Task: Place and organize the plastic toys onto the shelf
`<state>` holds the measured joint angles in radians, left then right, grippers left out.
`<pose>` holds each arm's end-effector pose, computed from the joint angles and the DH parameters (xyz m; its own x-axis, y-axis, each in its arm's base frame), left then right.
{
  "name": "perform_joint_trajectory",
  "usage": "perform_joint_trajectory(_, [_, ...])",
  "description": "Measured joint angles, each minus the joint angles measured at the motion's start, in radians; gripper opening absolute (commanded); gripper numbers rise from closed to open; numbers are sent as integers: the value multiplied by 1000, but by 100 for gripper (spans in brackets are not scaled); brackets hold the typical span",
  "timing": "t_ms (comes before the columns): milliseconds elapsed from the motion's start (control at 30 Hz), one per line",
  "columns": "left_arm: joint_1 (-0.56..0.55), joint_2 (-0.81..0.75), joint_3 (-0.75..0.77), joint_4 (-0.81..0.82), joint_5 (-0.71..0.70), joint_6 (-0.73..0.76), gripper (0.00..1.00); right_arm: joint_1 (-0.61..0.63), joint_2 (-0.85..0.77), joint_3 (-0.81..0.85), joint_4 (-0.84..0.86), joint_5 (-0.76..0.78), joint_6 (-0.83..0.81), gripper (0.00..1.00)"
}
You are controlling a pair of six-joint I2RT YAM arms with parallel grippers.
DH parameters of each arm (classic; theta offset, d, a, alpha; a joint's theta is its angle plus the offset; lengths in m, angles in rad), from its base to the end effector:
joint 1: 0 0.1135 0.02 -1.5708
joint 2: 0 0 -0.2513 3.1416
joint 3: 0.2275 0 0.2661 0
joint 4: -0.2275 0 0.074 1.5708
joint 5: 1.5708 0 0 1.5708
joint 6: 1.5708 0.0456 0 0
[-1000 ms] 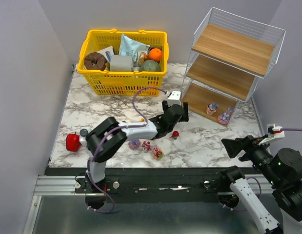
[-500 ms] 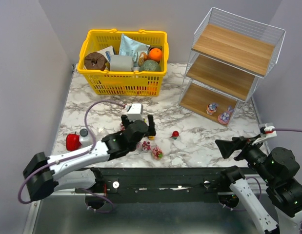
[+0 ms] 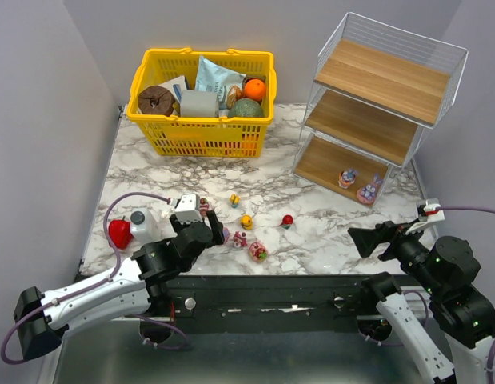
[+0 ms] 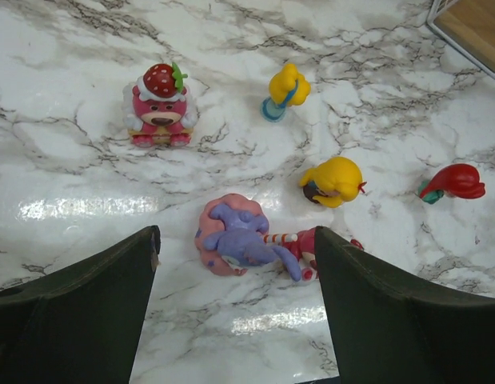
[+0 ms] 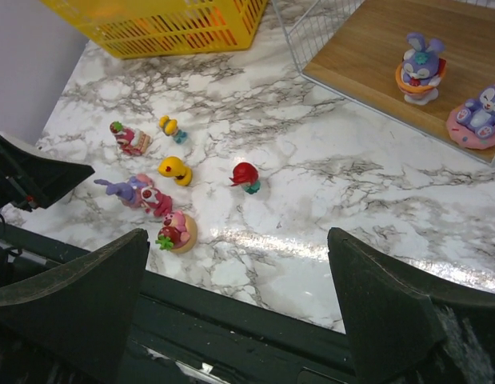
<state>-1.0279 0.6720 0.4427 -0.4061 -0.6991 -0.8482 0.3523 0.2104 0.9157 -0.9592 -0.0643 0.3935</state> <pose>0.1166 -0.1365 0.2048 -0.4937 -0.2932 -0.8188 0.0265 0.9360 -0.3511 0.0444 0.0195 0.3497 -0.3721 0.2709 -0.8878 -0.2815 0.8785 0.3860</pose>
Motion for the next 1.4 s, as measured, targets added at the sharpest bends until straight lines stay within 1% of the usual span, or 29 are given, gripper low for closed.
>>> perform_joint_trajectory(267, [0,44,-18,4,45,-13,69,0,0,-2,2,0,0,99])
perform_joint_trajectory(433, [0,66,-26,30,61,-13,63,0,0,-2,2,1,0,100])
perform_joint_trajectory(667, [0,112,-31,83,71,-12,57,0,0,-2,1,3,-1,100])
perform_joint_trajectory(733, [0,131,-35,99,71,-13,54,0,0,-2,1,4,-1,100])
perform_joint_trajectory(933, [0,164,-42,130,70,-11,41,0,0,-2,1,15,-2,100])
perform_joint_trajectory(1000, [0,172,-43,137,69,-11,40,0,-2,-2,1,18,-2,100])
perform_joint_trajectory(1033, [0,174,-43,137,68,-9,36,0,-3,-2,1,19,-2,100])
perform_joint_trajectory(1100, [0,174,-43,138,64,-10,33,0,-5,-2,1,23,-2,100])
perform_joint_trajectory(1133, [0,174,-43,139,62,-9,27,0,-6,-2,1,23,-2,100])
perform_joint_trajectory(1267, [0,174,-43,143,56,-8,15,0,-9,-2,0,26,-2,100])
perform_joint_trajectory(1300, [0,174,-43,144,55,-10,11,0,-9,-2,0,27,-2,100])
perform_joint_trajectory(1333, [0,174,-43,147,55,-11,3,0,-10,-2,0,28,-2,100])
perform_joint_trajectory(1367, [0,174,-43,147,55,-10,0,0,-10,-2,0,30,-3,100])
perform_joint_trajectory(1400, [0,174,-43,150,55,-13,0,0,-10,-2,0,31,-3,100])
